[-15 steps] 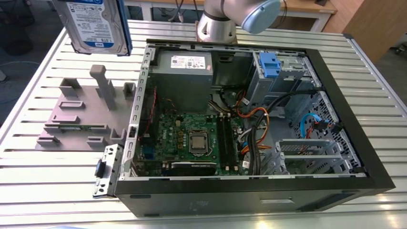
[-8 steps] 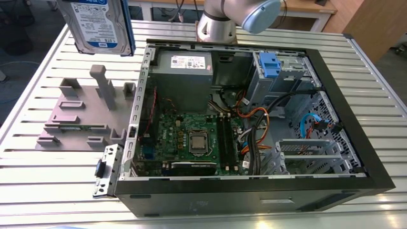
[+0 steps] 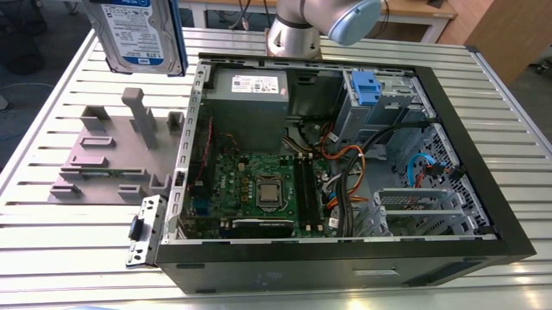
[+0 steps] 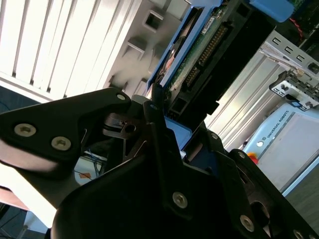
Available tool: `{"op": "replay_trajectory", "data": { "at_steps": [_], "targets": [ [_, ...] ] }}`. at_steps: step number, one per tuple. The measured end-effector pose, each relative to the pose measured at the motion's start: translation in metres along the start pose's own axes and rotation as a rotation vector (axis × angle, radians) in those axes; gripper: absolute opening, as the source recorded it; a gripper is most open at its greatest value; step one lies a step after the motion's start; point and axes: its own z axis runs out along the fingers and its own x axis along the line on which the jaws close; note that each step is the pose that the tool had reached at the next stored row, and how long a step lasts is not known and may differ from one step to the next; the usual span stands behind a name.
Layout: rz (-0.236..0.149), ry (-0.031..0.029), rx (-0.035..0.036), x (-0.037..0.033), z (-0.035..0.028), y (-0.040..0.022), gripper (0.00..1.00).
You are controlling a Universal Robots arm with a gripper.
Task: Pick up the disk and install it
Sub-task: 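Pick up the disk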
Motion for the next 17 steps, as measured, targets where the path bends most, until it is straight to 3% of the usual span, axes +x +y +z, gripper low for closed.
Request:
{"op": "replay_trajectory", "data": {
  "at_steps": [17],
  "targets": [
    [0.0, 0.0, 0.0001, -0.0004, 0.001, -0.0149, 0.37]
  ]
}}
